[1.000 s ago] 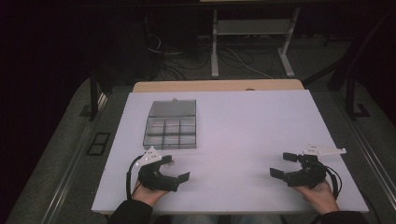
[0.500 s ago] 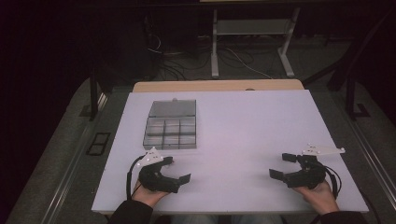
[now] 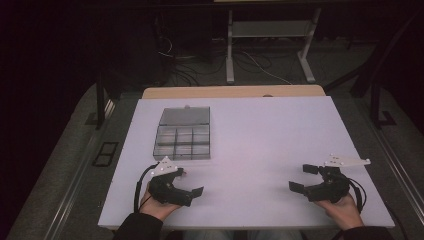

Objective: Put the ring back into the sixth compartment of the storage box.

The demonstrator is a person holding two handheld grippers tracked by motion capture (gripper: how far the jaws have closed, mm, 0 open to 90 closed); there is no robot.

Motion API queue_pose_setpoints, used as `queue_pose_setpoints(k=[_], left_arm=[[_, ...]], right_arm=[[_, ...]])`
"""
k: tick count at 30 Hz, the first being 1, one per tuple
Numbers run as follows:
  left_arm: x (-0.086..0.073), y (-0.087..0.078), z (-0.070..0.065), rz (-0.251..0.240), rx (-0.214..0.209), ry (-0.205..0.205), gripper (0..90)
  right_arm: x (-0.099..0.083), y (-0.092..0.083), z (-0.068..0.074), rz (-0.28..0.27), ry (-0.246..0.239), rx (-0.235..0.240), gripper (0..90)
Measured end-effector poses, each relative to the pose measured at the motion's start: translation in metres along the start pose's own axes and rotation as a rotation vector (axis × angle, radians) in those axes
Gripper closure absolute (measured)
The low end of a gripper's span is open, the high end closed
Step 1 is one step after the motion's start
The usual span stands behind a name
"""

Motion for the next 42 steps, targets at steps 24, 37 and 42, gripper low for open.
queue_pose_setpoints(k=[24,37,42], left_arm=[[0.012,-0.006,0.027,0.092,0.035,0.007,0.0],[0.007,0.002,0.044,0.158,0.031,0.006,0.0],[0.005,0.004,0.048,0.173,0.032,0.007,0.0]], right_arm=[[-0.002,-0.001,0.0,0.008,0.006,0.0,0.7],[-0.002,-0.001,-0.001,0.009,0.0,-0.002,0.7],[-0.002,-0.001,-0.001,0.01,-0.002,-0.002,0.7]])
Point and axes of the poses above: each handheld gripper's, and its own axes: y roughly forward along the jaws, x roughly out of its top, z roughly to its left, the point moved 9 cm from there along y, roughly forward along the jaws, and after that the axes turned 12 degrees about -z, right-handed, at the moved point
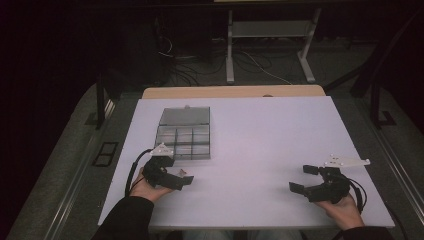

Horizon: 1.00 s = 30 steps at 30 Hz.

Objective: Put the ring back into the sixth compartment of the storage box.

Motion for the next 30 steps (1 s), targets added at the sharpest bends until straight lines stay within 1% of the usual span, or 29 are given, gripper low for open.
queue_pose_setpoints(k=[6,7,8,12,13,15,16,18,19,21,23,26,29,30], left_arm=[[-0.001,0.003,0.005,0.016,-0.001,0.001,0.0],[-0.002,0.004,0.006,0.025,-0.003,0.002,0.1],[-0.003,0.005,0.007,0.039,-0.005,0.005,0.5],[-0.005,0.006,0.01,0.049,-0.01,0.009,3.0],[-0.006,0.006,0.013,0.056,-0.013,0.01,4.1],[-0.006,0.007,0.014,0.053,-0.014,0.007,4.9],[-0.006,0.007,0.015,0.056,-0.016,0.004,7.0],[-0.008,0.007,0.018,0.066,-0.02,0.011,9.9],[-0.009,0.007,0.02,0.073,-0.025,0.021,11.6],[-0.009,0.008,0.021,0.071,-0.021,0.018,14.2],[-0.01,0.008,0.022,0.081,-0.027,0.021,16.7],[-0.011,0.009,0.022,0.089,-0.03,0.036,21.5],[-0.012,0.009,0.023,0.098,-0.035,0.062,27.6],[-0.012,0.009,0.023,0.097,-0.036,0.066,27.6]], right_arm=[[0.0,0.0,0.0,0.002,-0.003,0.0,0.7],[0.0,0.0,0.0,0.001,-0.005,0.0,0.7],[-0.001,0.0,0.0,0.003,-0.004,0.0,0.7],[-0.001,0.0,0.0,0.003,-0.005,0.0,0.7],[-0.001,0.0,0.0,0.005,-0.002,0.0,0.7],[-0.001,0.0,0.0,0.007,-0.003,-0.001,0.7],[-0.001,0.0,0.0,0.01,-0.002,0.001,0.7],[-0.001,0.0,0.0,0.012,-0.004,0.002,0.7],[-0.002,0.0,0.001,0.012,-0.002,0.001,0.7],[-0.002,0.0,0.001,0.012,-0.002,0.001,0.7],[-0.002,0.0,0.0,0.013,-0.004,0.001,0.7],[-0.002,0.0,0.001,0.014,-0.004,0.001,0.7],[-0.002,0.0,0.0,0.013,-0.004,0.001,0.7],[-0.002,0.0,0.0,0.013,-0.004,0.001,0.7]])
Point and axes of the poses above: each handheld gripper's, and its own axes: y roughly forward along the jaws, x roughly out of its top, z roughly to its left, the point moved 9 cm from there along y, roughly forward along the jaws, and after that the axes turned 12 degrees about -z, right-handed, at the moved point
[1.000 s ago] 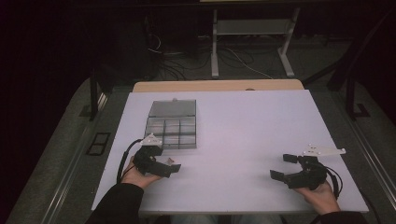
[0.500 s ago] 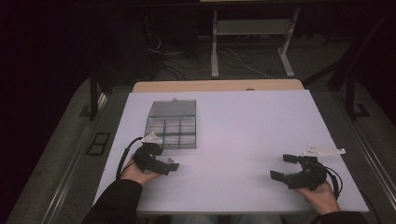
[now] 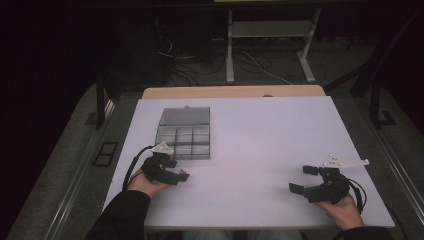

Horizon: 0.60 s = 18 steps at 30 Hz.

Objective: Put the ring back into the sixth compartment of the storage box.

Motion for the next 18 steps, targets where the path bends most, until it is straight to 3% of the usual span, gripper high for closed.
queue_pose_setpoints(k=[6,18], left_arm=[[-0.0007,0.0012,-0.0008,0.005,-0.009,0.03,43.0],[-0.0039,0.0061,0.0006,0.022,0.016,0.09,61.3]], right_arm=[[-0.0001,0.0,-0.0001,0.0,0.0,-0.001,0.7],[-0.0003,-0.0001,-0.0003,0.001,0.0,-0.002,0.7]])
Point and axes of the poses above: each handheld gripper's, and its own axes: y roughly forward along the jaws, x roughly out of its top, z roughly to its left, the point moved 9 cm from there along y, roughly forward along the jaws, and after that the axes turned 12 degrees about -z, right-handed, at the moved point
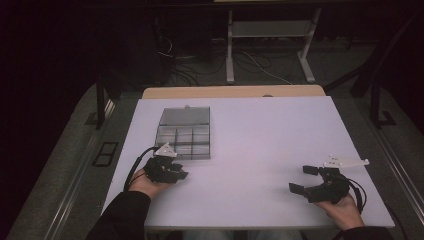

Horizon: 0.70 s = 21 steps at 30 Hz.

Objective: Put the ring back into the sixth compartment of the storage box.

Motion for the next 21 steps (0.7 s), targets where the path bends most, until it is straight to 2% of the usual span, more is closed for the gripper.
queue_pose_setpoints(k=[4,9,21], left_arm=[[-0.0009,0.0002,-0.0002,0.012,-0.012,0.005,69.1],[-0.0001,-0.0016,-0.0005,0.021,-0.028,0.003,70.3],[0.0058,-0.0085,0.0025,0.022,-0.054,-0.02,70.6]], right_arm=[[0.001,-0.0014,-0.0016,-0.008,-0.003,-0.002,0.7],[0.002,-0.0036,-0.0033,-0.015,0.012,-0.008,0.7],[0.0019,-0.003,-0.004,-0.011,0.009,-0.009,0.7]])
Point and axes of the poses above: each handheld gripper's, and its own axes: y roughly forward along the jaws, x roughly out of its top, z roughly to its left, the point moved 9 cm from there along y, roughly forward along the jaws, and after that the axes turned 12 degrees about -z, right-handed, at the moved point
